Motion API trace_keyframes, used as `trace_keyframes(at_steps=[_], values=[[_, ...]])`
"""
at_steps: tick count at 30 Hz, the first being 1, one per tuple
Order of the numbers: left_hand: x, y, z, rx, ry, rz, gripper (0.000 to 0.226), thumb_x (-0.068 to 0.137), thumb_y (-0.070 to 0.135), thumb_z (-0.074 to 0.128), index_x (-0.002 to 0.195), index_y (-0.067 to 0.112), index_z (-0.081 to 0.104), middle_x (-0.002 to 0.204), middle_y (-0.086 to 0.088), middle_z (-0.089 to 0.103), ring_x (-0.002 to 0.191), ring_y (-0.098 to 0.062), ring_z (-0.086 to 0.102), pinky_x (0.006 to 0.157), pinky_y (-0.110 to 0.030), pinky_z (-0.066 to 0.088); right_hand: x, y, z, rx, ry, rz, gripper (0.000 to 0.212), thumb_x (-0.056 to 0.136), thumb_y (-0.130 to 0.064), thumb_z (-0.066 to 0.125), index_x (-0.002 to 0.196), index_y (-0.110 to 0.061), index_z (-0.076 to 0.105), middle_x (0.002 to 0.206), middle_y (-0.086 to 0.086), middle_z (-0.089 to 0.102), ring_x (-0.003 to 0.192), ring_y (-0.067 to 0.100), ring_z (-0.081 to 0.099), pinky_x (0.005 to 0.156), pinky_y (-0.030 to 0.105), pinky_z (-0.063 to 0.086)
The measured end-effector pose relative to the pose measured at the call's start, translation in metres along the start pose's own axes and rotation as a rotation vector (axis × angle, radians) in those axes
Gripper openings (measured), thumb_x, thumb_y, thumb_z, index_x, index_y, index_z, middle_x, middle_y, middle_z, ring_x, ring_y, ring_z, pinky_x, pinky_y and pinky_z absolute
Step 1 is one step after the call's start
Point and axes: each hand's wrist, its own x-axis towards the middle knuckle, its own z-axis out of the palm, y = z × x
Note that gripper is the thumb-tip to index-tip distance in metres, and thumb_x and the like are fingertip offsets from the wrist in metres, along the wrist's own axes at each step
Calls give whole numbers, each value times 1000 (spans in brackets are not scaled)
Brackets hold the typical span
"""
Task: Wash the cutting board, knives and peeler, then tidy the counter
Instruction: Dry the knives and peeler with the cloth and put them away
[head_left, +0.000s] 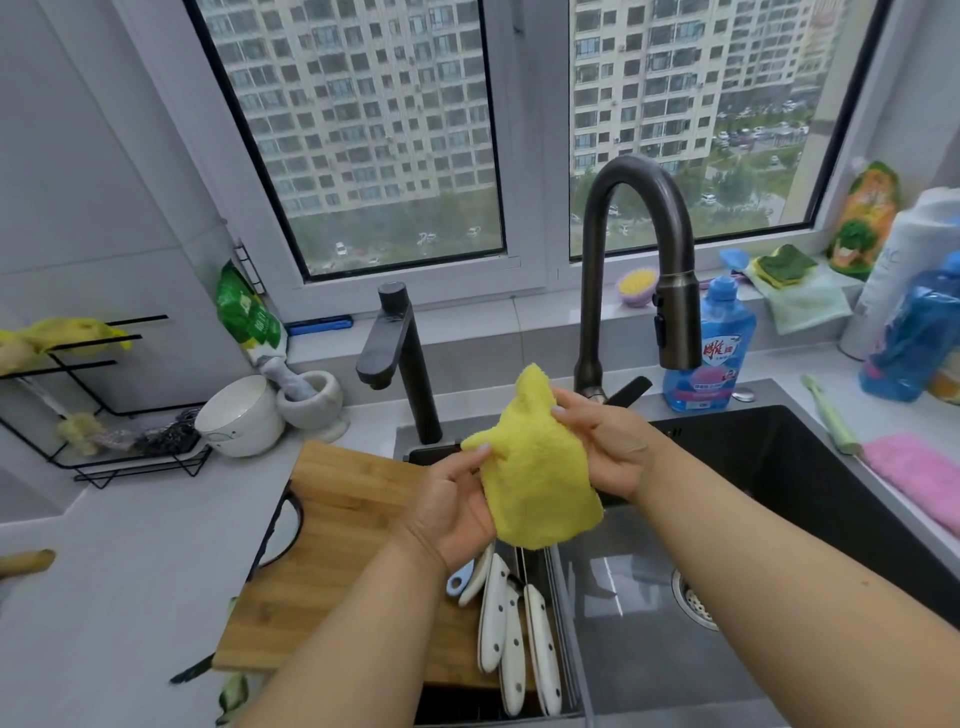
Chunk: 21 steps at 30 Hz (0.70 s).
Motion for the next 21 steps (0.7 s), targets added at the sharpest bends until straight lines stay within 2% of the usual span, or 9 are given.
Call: trace_keyframes(at_steps=[5,9,11,13,16,19,21], values=[[-1,-2,-1,-20,-19,13,46,83,15,54,127,4,58,124,-23,63,110,-38,62,96,-53,46,4,-3,1,-23,26,-29,45,96,-6,48,140,-15,48,125,17,62,109,31,63,93,46,51],[0,5,-4,-14,17,73,43,86,17,54,128,4,57,124,-23,63,109,-38,63,89,-52,51,3,-3,-5,-421,85,99,59,90,-15,63,142,-32,42,130,11,58,112,31,61,94,48,52],[2,8,-7,-21,82,68,40,91,21,54,127,3,57,122,-22,64,112,-39,62,91,-53,49,2,-3,-6,-512,141,100,62,87,-9,67,140,-31,44,125,12,59,107,31,64,89,46,55],[4,11,-11,-21,169,95,31,94,20,55,118,3,61,114,-19,68,108,-35,63,89,-50,50,1,-6,-7,-523,223,39,51,86,-3,67,132,-20,52,118,13,59,102,30,65,81,40,57],[5,14,-17,78,259,178,11,94,14,56,97,6,62,97,-14,64,89,-25,62,71,-38,55,0,-13,-9,-593,296,-18,37,87,-3,65,122,-11,55,116,14,55,99,27,61,74,33,56],[5,14,-15,155,339,221,10,92,8,59,102,6,58,96,-12,62,83,-22,60,51,-27,55,1,-15,-4,-702,288,-49,27,91,-5,60,117,-16,58,110,13,57,95,24,61,74,31,55],[5,16,-15,216,402,271,21,89,5,63,109,7,55,100,-11,61,83,-20,59,48,-24,53,0,-16,0,-781,263,-87,22,94,-9,57,111,-20,61,111,12,57,99,24,60,81,32,55]])
